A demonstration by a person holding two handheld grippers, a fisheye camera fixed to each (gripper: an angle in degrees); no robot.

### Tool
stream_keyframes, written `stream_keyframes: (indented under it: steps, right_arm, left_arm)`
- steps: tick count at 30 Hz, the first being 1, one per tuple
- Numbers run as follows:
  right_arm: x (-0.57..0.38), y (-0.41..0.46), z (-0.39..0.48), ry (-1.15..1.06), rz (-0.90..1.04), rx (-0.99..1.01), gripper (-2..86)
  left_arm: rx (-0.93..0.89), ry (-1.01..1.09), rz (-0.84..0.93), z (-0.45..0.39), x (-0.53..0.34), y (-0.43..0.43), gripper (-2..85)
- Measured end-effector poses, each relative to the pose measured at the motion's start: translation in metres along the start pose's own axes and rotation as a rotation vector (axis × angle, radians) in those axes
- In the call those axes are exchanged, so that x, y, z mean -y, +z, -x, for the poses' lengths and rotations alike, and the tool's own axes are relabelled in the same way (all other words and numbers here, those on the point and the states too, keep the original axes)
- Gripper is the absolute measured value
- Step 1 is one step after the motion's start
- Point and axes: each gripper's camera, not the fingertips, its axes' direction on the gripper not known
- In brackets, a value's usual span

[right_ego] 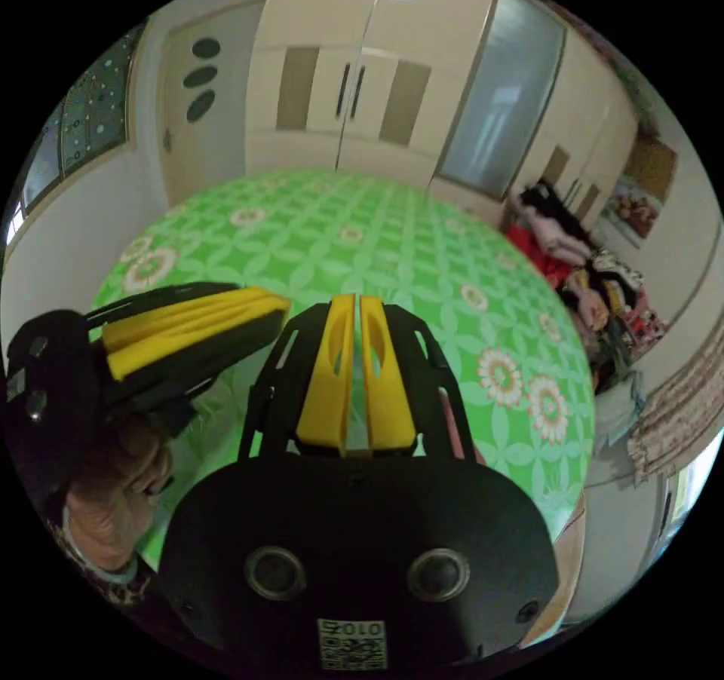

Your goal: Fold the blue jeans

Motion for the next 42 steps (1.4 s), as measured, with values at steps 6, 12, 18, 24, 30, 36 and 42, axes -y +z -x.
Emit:
stream_keyframes:
  steps: [6, 12, 18, 24, 30, 36, 42]
  right_arm:
    - [-0.028, -0.077, 0.033, 0.059, -0.274, -0.046, 1.0]
    - [-0.070, -0.136, 0.081, 0.002, -0.404, 0.075, 0.9]
    - [-0.080, -0.159, 0.108, -0.047, -0.394, 0.110, 0.8]
    - [-0.084, -0.185, 0.129, -0.024, -0.353, 0.091, 1.0]
    - [-0.101, -0.253, 0.135, -0.019, -0.569, 0.340, 1.5]
    - [-0.088, -0.288, 0.194, -0.345, -0.632, 0.907, 2.1]
    - [-0.131, -0.296, 0.304, -0.604, -0.627, 1.046, 1.6]
  left_arm:
    - [-0.006, 0.013, -0.143, 0.024, -0.056, -0.112, -0.2]
    - [-0.256, 0.009, -0.333, 0.050, -0.127, -0.181, -0.1]
    - [-0.063, -0.048, -0.332, 0.046, -0.140, -0.227, -0.1]
    - [-0.150, -0.061, -0.266, 0.046, -0.146, -0.277, -0.1]
    - [0.208, -0.029, -0.613, 0.023, -0.211, -0.409, 0.1]
    - [0.239, -0.227, -0.610, 0.060, -0.291, -0.509, 0.4]
    - [-0.047, -0.461, -0.688, 0.125, -0.383, -0.573, 0.1]
